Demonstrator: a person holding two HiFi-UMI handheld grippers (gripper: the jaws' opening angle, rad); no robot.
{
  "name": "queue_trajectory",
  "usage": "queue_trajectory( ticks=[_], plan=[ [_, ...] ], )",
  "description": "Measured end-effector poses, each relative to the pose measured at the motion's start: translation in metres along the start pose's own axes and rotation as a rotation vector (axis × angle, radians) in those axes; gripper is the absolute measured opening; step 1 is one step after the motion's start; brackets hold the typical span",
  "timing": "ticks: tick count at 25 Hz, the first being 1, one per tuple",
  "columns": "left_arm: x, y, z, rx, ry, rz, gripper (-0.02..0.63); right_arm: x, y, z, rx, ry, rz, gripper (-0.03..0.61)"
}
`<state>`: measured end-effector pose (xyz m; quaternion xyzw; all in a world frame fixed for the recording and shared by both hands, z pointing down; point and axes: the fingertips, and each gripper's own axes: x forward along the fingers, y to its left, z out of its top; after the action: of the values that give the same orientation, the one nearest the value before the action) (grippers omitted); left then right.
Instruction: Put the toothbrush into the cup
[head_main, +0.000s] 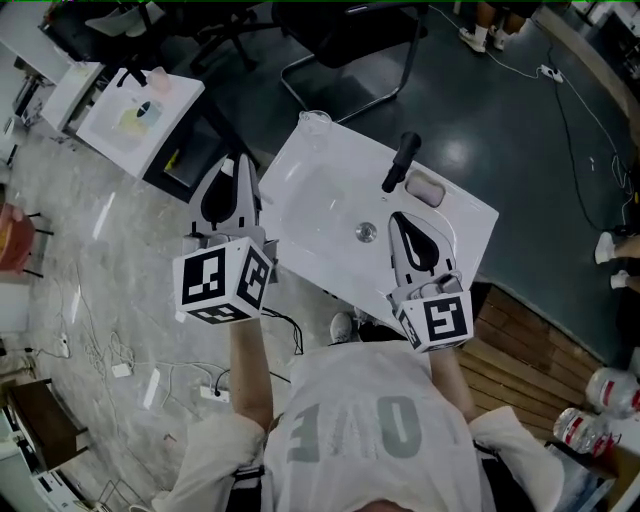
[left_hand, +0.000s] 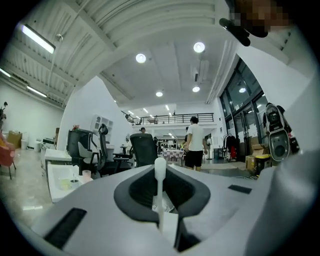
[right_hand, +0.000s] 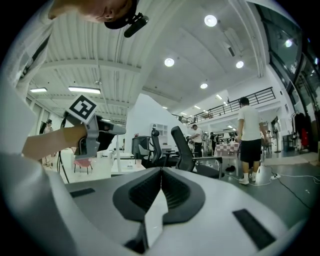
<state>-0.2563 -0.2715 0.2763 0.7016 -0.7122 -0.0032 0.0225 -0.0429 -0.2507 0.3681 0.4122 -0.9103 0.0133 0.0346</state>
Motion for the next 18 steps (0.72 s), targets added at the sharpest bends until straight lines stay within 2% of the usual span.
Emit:
queue_trajectory(
  ticks=[6, 10, 13, 18],
  plan=[
    [0.049, -0.008, 0.049, 0.058, -0.115, -0.040, 0.051, 0.000, -0.015, -0.006, 0.012, 0.014, -0.031, 0.031],
    [0.085, -0.010, 0.064, 0.076, -0.150, -0.050, 0.052, -0.001, -0.030, -0.010, 0.029, 0.028, -0.068, 0.031],
    [0.116, -0.011, 0.055, 0.084, -0.131, -0.054, 0.051, -0.001, -0.043, -0.014, 0.038, 0.040, -0.098, 0.031],
    [0.164, -0.012, 0.018, 0.085, -0.065, -0.043, 0.052, -0.003, -0.060, -0.023, 0.049, 0.065, -0.123, 0.031]
  ],
)
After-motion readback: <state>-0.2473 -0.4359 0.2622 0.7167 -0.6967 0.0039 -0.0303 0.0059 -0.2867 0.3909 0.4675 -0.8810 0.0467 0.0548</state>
